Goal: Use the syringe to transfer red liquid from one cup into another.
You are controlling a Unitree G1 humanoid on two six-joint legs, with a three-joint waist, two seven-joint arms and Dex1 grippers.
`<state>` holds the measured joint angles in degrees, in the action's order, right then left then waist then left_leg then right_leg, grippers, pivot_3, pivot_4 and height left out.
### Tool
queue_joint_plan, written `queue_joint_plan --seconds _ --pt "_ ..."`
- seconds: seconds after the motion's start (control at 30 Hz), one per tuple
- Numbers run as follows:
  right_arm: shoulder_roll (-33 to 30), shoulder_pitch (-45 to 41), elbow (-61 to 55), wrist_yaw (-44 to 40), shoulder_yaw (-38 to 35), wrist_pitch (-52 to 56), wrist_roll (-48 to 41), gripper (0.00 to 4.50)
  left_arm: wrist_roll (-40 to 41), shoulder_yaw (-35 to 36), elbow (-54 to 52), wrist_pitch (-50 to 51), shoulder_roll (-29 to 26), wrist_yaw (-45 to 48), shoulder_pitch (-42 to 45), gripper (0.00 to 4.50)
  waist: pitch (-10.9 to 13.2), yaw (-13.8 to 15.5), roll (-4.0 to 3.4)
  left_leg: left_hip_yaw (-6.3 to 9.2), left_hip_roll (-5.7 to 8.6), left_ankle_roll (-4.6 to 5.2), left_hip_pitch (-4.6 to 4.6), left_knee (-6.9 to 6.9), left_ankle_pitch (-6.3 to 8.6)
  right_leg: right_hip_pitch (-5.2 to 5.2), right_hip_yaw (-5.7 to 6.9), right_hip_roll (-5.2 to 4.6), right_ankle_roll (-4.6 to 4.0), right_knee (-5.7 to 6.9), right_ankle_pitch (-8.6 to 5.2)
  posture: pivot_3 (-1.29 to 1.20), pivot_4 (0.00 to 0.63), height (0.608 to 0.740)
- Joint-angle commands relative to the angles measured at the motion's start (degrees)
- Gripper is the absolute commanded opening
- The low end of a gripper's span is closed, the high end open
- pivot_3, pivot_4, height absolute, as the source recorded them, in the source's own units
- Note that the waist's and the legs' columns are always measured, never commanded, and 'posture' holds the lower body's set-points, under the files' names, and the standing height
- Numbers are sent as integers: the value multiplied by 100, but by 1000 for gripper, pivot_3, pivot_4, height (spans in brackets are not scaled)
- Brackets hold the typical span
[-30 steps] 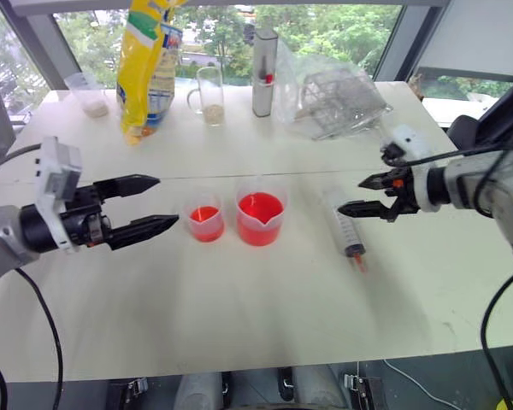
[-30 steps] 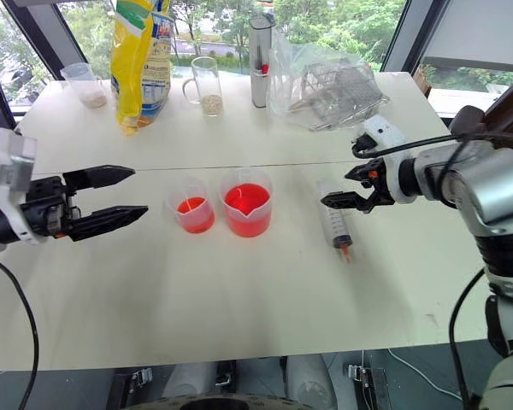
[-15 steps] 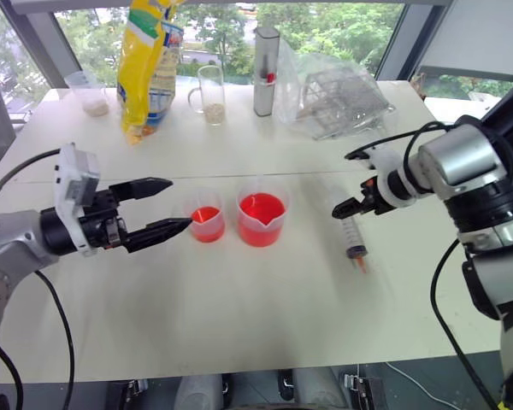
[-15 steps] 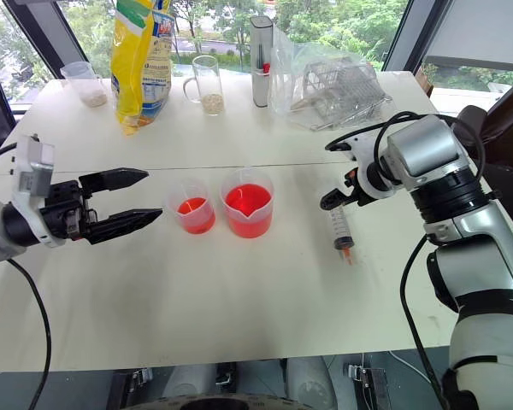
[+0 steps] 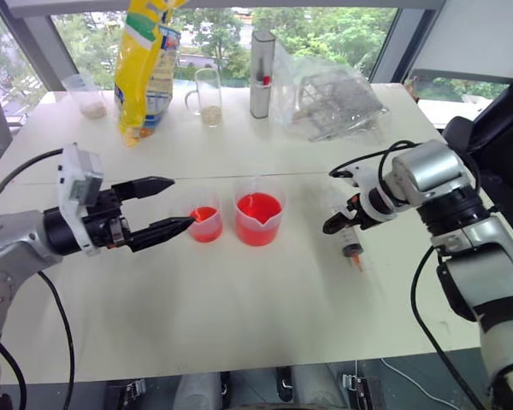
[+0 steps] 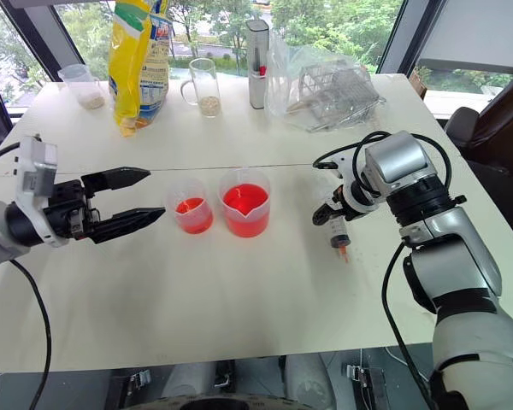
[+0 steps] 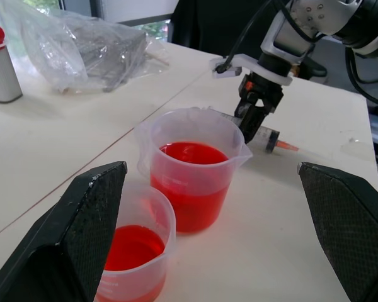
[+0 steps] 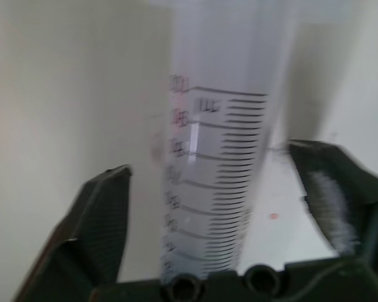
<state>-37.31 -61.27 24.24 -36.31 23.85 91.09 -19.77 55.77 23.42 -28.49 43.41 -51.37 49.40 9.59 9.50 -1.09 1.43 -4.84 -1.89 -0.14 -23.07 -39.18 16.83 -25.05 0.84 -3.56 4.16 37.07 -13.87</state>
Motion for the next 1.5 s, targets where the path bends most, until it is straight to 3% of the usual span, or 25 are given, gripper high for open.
queue_joint_plan --seconds 0.03,0.1,0.27,0.4,0.53,0.67,0.83,1.1,1.5 --pt "78 164 -16 20 -35 -44 10 2234 45 40 -148 -96 -1 -51 101 4500 0 -8 0 0 0 0 4 0 0 3 0 0 0 0 0 0 150 740" --pt "27 251 -263 11 30 -148 42 1496 50 35 -131 -86 -13 -61 138 4500 0 -12 0 0 -1 0 7 0 0 5 0 1 1 0 0 0 150 740" --pt "-211 412 -1021 -9 -291 -144 -43 1452 83 7 -84 -47 -57 -72 263 4500 0 -3 0 1 -4 0 13 1 0 10 0 3 1 0 0 0 150 740" --pt "-809 527 -2037 -298 -656 -1382 64 1452 124 42 14 11 -124 -36 398 4500 8 14 -12 1 -3 0 -10 1 0 -11 -1 -1 3 0 1 0 150 740" --pt "-1033 645 -2868 -637 -1469 -2521 -164 1452 263 93 243 111 -212 -7 678 4500 10 13 -16 1 2 0 -30 2 0 -34 -1 3 8 0 3 0 150 740" --pt "-740 808 -3581 -683 -2383 -3137 -559 1452 245 -61 566 151 -342 191 1081 4500 10 22 -15 6 -2 0 -28 7 0 -32 4 10 10 0 4 0 150 740" --pt "508 1073 -4273 -216 -3368 -4196 -1108 1452 140 -531 1165 204 -387 493 2026 4500 11 28 -15 8 -2 -2 -28 5 -1 -28 9 10 9 0 4 0 150 740" --pt "1770 1735 -4277 15 -3009 -4977 -1359 1452 -433 -1358 2073 43 -168 1101 3343 4500 10 31 -14 6 4 -2 -28 2 -1 -22 11 7 11 0 5 0 150 740" --pt "2063 2953 -3935 -258 -2132 -6273 -794 1452 -916 -1860 2724 -58 431 1625 4389 4500 10 29 -13 7 4 -2 -28 2 -2 -24 11 9 12 2 4 0 150 740"
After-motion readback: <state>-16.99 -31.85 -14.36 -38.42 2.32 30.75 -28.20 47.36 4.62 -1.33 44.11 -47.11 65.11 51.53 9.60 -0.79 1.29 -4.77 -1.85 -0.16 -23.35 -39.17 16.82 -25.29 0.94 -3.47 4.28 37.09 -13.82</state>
